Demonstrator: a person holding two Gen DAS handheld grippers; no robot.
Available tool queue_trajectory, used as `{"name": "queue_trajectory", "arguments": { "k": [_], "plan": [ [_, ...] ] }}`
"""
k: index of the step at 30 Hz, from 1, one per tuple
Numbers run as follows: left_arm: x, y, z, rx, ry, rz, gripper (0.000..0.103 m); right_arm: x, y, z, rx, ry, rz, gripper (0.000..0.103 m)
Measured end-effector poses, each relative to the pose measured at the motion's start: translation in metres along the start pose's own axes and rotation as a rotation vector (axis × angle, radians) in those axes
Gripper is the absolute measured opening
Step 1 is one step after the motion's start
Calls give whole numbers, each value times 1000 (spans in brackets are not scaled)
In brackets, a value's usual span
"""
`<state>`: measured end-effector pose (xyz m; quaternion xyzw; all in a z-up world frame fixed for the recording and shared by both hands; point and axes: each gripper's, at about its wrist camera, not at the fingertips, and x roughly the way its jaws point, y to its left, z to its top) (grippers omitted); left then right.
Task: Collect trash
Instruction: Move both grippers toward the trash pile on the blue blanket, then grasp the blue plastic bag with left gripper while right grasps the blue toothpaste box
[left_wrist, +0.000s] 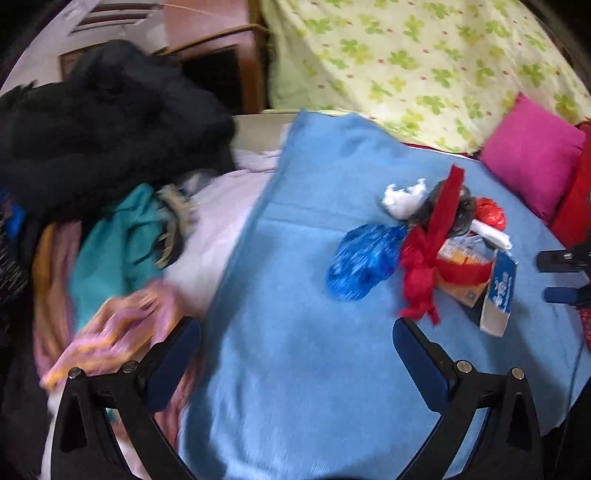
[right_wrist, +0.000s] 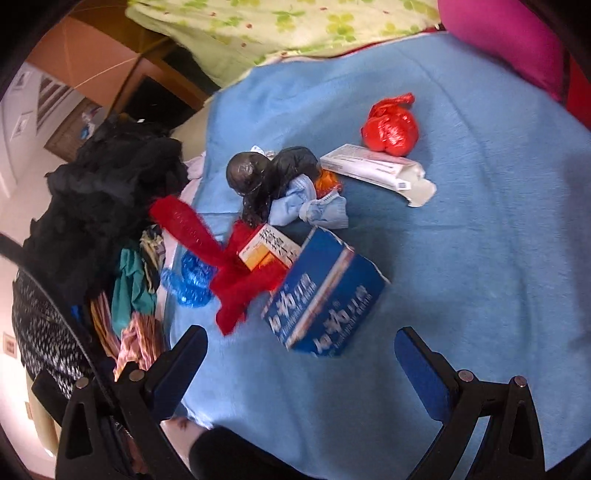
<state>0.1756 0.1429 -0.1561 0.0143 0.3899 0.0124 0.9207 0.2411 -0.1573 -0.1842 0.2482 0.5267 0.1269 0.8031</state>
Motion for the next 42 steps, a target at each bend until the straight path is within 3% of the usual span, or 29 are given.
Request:
{"name": "queue_trajectory", "arguments": {
  "k": [3,8,14,16,18,21,26,33,39,42],
  "plan": [
    [21,-13,19,54,-5,-58,103,18,4,10,41,25,-27,96],
    [52,-31,43,115,4,-102,103,47,3,20,104,46,-125,96],
    [91,-41,49,107,75,-207,103,69,-6,16,169,65,-150,96],
    [103,-40,46,79,113,-247,90,72,-7,13,161,63,-141,95],
    [114,-38,41,41,161,-289,56,69,-7,11,150,40,-112,81],
    [120,-33,35,-18,176,-349,48,59,-9,7,138,26,-61,65],
    [108,-25,28,-88,153,-381,28,48,-20,-6,124,17,-24,52],
    [74,-19,16,-112,131,-270,27,28,-36,-24,129,-8,15,50],
    [6,-38,11,-50,23,-119,27,-10,-36,-29,87,-63,50,50],
    [-22,-55,13,-26,-15,-77,27,-36,-31,-38,42,-101,63,50]
  ]
}}
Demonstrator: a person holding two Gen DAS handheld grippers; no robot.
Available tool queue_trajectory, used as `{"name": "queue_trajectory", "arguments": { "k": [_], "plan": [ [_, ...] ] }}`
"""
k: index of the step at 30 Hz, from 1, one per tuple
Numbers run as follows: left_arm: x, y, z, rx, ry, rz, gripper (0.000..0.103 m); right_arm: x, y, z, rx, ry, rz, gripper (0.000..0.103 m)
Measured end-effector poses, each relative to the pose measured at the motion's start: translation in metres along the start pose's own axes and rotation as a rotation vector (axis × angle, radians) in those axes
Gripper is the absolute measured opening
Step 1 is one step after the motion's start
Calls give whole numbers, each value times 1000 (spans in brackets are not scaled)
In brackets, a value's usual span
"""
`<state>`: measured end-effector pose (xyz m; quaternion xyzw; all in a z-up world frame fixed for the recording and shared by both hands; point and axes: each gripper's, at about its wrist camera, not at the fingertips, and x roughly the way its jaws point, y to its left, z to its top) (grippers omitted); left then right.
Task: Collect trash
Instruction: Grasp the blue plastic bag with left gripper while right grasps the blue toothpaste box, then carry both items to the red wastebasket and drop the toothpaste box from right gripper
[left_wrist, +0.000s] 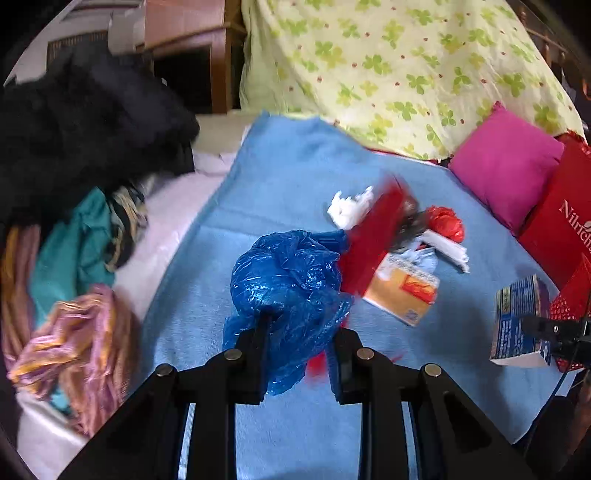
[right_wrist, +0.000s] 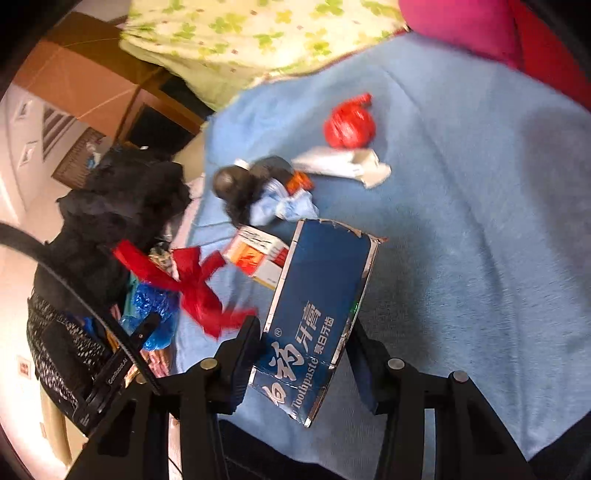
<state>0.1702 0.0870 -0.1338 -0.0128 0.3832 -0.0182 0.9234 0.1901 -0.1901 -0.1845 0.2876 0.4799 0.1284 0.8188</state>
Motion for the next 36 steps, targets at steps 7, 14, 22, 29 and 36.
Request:
{"name": "queue_trajectory", "arguments": {
  "k": [7,14,22,29,36],
  "plan": [
    [-51,-57,6,131,-134,75,27,-65,20,-11,-112,-109,24,50],
    [-62,-99,8,218,-181,77,27,-112,18,-22,-159,-204,-7,50],
    [-63,-139,11,297,-217,79,28,-138,5,-27,-144,-249,-45,50],
    [-57,-155,23,313,-257,72,30,-151,-1,-28,-167,-287,-85,50],
    [-61,-170,33,335,-235,60,30,-160,-3,-28,-193,-332,-106,50]
  ]
}}
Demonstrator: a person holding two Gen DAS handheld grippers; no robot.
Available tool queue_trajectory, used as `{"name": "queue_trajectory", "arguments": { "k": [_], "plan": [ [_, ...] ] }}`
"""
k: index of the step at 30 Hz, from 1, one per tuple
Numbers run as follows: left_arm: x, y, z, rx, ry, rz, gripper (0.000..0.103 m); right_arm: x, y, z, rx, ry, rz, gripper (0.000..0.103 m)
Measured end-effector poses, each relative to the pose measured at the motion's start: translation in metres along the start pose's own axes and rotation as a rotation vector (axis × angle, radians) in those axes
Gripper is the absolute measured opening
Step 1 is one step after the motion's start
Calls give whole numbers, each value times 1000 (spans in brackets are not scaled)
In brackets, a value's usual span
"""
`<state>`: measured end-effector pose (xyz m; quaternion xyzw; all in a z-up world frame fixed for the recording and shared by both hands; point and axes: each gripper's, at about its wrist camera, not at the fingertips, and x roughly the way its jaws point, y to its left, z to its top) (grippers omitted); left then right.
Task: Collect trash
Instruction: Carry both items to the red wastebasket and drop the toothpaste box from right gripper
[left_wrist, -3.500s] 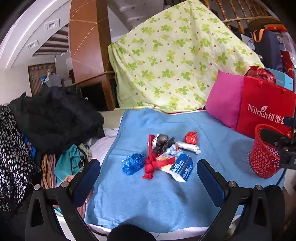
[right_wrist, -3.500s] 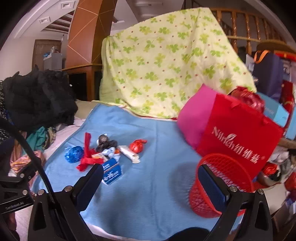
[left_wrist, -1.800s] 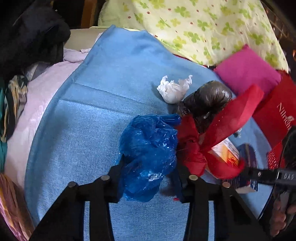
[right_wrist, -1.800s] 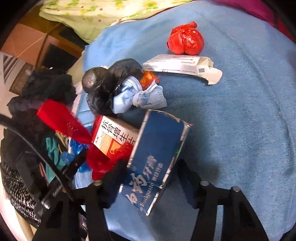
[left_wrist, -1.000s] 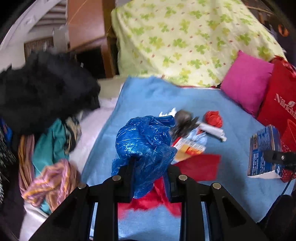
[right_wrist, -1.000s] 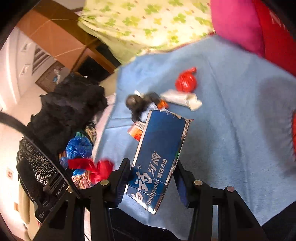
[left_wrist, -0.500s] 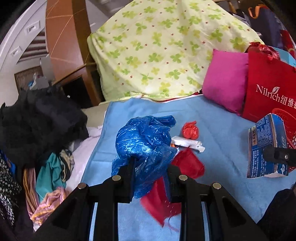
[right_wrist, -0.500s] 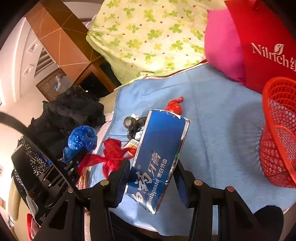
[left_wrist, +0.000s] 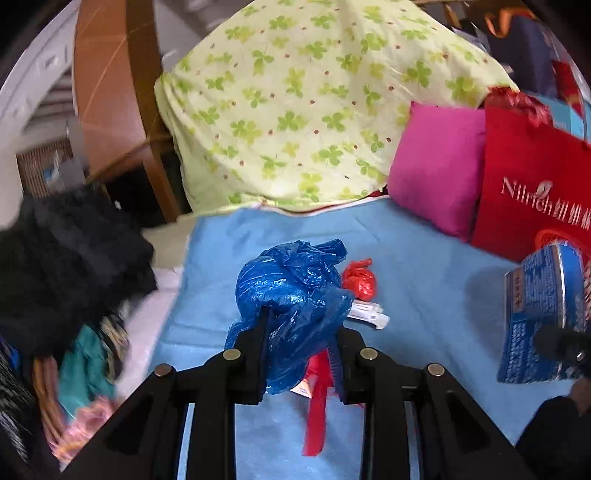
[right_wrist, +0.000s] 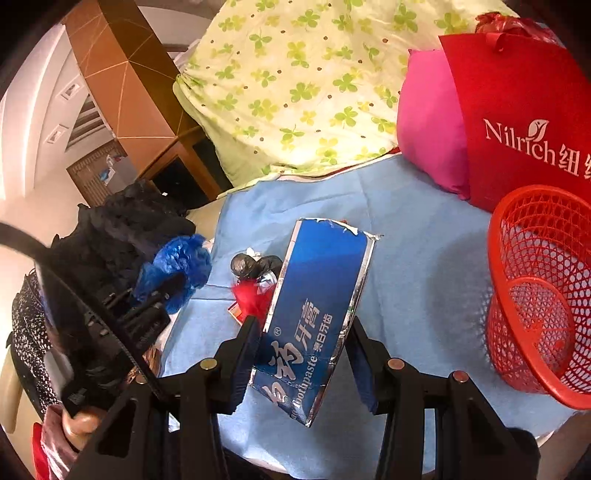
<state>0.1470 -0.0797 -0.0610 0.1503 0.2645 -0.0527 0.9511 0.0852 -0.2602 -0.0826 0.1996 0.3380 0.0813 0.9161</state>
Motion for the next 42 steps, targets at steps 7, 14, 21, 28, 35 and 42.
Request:
{"name": "queue_trajectory", "arguments": {
  "k": [7,14,21,28,35,42],
  "plan": [
    [-11,-22,7,45,-19,-12,29,-6,-2,3,-21,-29,-8,50],
    [-30,-48,27,96,-76,-32,28,-29,-11,11,-24,-94,-28,50],
    [-43,-72,41,131,-117,-66,28,-56,-25,18,-22,-156,-55,50],
    [-51,-98,54,161,-139,-109,28,-82,-50,21,5,-203,-93,51],
    [-57,-132,61,218,-156,-136,28,-105,-89,23,85,-231,-139,52],
    [-56,-160,70,231,-145,-214,28,-122,-121,24,140,-266,-178,52]
  ]
}}
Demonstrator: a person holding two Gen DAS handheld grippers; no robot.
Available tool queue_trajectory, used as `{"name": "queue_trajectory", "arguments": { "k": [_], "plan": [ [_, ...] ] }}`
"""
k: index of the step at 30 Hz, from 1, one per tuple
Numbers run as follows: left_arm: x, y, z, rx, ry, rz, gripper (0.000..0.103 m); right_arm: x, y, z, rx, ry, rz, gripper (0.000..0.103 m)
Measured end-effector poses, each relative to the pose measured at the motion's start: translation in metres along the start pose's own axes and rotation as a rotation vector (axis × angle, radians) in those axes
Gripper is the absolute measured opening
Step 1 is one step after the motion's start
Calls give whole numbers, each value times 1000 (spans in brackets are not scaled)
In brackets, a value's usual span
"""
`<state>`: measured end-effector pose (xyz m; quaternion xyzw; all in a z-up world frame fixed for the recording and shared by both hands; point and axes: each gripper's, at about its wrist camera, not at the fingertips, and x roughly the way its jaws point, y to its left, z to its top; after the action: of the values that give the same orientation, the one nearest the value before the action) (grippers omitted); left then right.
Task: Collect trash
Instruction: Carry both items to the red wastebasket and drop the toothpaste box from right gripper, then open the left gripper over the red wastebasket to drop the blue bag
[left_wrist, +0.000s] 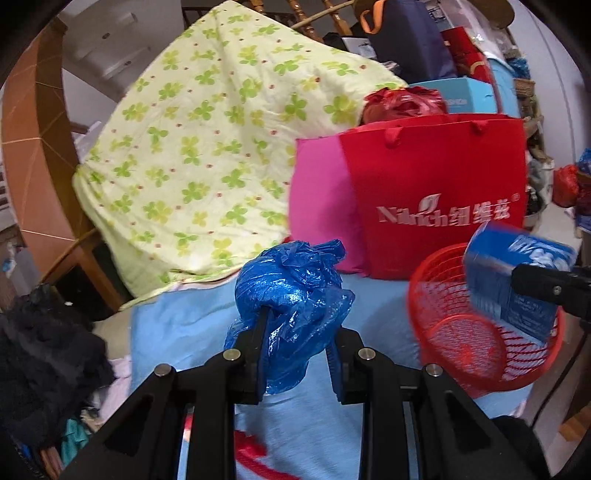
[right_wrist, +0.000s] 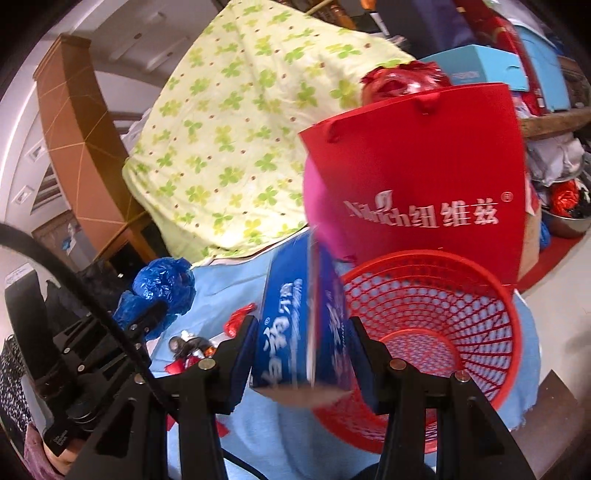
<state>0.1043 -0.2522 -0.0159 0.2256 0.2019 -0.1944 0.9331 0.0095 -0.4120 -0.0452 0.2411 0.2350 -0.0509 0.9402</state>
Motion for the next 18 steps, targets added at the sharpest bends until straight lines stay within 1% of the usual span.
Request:
{"name": "queue_trajectory", "arguments": {
  "k": [5,9,13,16,17,18],
  "plan": [
    [9,-16,12,-60,9,-196,28,-3,-29,3,46,-12,-34,53],
    [25,-29,19,-115,40,-369,28,4,-51,-1,77,7,-47,53],
    [36,-52,23,-117,59,-465,29,11,-78,-5,127,22,-90,53],
    [42,-69,25,-110,65,-516,30,9,-94,-5,159,18,-116,53],
    [44,-74,26,-107,71,-534,32,5,-102,-4,172,13,-131,53],
    [46,-80,25,-104,79,-547,42,3,-107,-2,187,9,-139,53]
  ]
}}
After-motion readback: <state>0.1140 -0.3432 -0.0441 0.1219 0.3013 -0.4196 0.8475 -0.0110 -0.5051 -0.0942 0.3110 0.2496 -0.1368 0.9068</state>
